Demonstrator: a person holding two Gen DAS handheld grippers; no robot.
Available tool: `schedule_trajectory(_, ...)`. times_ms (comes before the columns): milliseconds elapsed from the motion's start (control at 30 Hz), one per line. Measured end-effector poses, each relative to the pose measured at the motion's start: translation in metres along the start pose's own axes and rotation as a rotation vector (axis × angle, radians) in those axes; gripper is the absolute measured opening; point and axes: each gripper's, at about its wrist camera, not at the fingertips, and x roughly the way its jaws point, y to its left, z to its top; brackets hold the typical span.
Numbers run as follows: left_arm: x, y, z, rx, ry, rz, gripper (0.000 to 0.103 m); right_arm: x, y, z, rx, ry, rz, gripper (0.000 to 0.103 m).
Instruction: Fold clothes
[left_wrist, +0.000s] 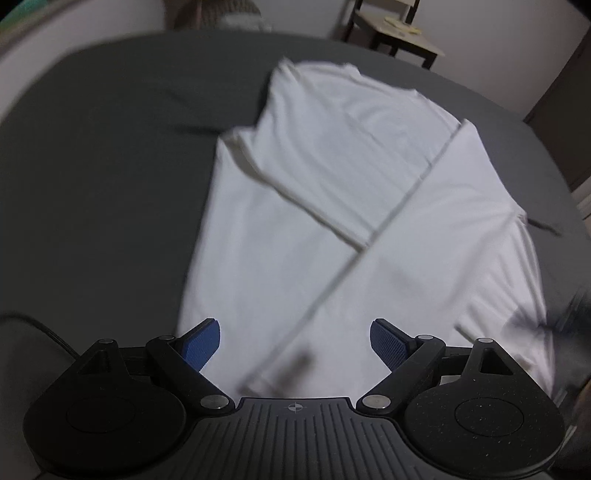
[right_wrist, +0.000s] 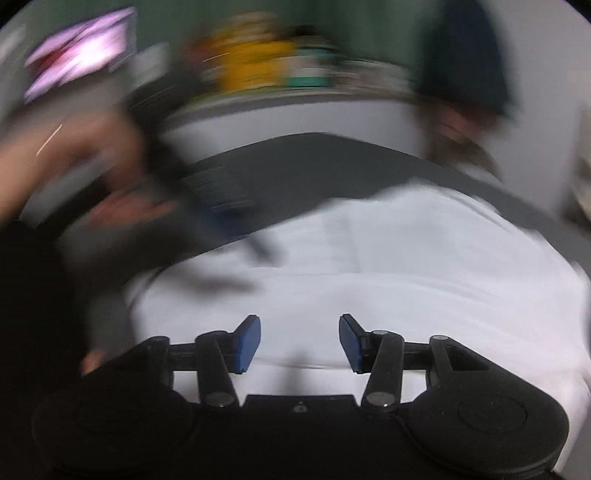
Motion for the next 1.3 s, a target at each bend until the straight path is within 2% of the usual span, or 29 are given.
schedule_trajectory(100,0.007,0.004,-0.01,0.007,0.039,0.077,0.089,0.024,0.056,-0.008,-0.23,0.005,-0.001,0.039)
schedule_trajectory(167,0.012,0.007,-0.012,-0.004,0.069,0.101,0.088,0.037,0.073,-0.011,-0.299,0.003,-0.034,0.038)
schedule_trajectory(200,0.014,0.007,-0.013,-0.007,0.079,0.092,0.078,0.04,0.077,-0.011,-0.311,0.004,-0.036,0.037)
schedule_trajectory(267,0.018,0.008,-0.014,-0.012,0.101,0.075,0.066,0.046,0.078,-0.012,-0.307,0.012,-0.04,0.037)
schedule_trajectory(333,0.021,0.006,-0.016,-0.007,0.115,0.073,0.064,0.053,0.077,-0.013,-0.287,0.031,-0.027,0.036)
schedule_trajectory(367,0.021,0.004,-0.016,-0.001,0.12,0.077,0.058,0.055,0.077,-0.015,-0.278,0.041,-0.03,0.035)
schedule_trajectory(433,0.023,0.001,-0.017,0.012,0.129,0.085,0.054,0.059,0.077,-0.018,-0.281,0.04,-0.049,0.03)
schedule_trajectory(500,0.024,-0.002,-0.018,0.025,0.136,0.093,0.045,0.06,0.077,-0.021,-0.285,0.035,-0.069,0.026)
schedule_trajectory(533,0.023,-0.002,-0.017,0.032,0.129,0.093,0.042,0.06,0.077,-0.022,-0.283,0.032,-0.07,0.021)
schedule_trajectory(600,0.021,-0.002,-0.017,0.046,0.116,0.094,0.029,0.061,0.076,-0.024,-0.277,0.027,-0.073,0.01)
schedule_trajectory(667,0.018,-0.004,-0.016,0.073,0.096,0.099,0.016,0.06,0.076,-0.024,-0.268,0.009,-0.077,0.01)
schedule_trajectory(767,0.011,-0.009,-0.015,0.106,0.059,0.097,0.004,0.055,0.075,-0.021,-0.249,-0.036,-0.083,0.009)
schedule_trajectory(867,-0.004,-0.011,-0.012,0.114,-0.008,0.11,0.004,0.045,0.073,-0.013,-0.217,-0.105,-0.097,0.009)
schedule_trajectory(933,-0.017,-0.007,-0.01,0.084,-0.067,0.109,0.004,0.041,0.072,-0.008,-0.19,-0.142,-0.103,0.009)
schedule_trajectory(1000,-0.019,-0.003,-0.009,0.07,-0.076,0.112,0.004,0.041,0.07,-0.005,-0.161,-0.162,-0.102,0.009)
schedule_trajectory(1100,-0.01,-0.001,-0.009,0.076,-0.054,0.163,0.004,0.057,0.073,-0.007,-0.161,-0.083,-0.084,0.009)
schedule_trajectory(1167,0.0,-0.004,-0.01,0.098,-0.007,0.193,0.004,0.064,0.076,-0.011,-0.168,-0.024,-0.079,0.01)
schedule_trajectory(1267,0.008,-0.008,-0.009,0.113,0.032,0.219,0.005,0.064,0.076,-0.016,-0.144,0.027,-0.047,0.029)
schedule_trajectory(1300,0.01,-0.007,-0.007,0.1,0.037,0.224,0.009,0.062,0.075,-0.017,-0.128,0.027,-0.031,0.041)
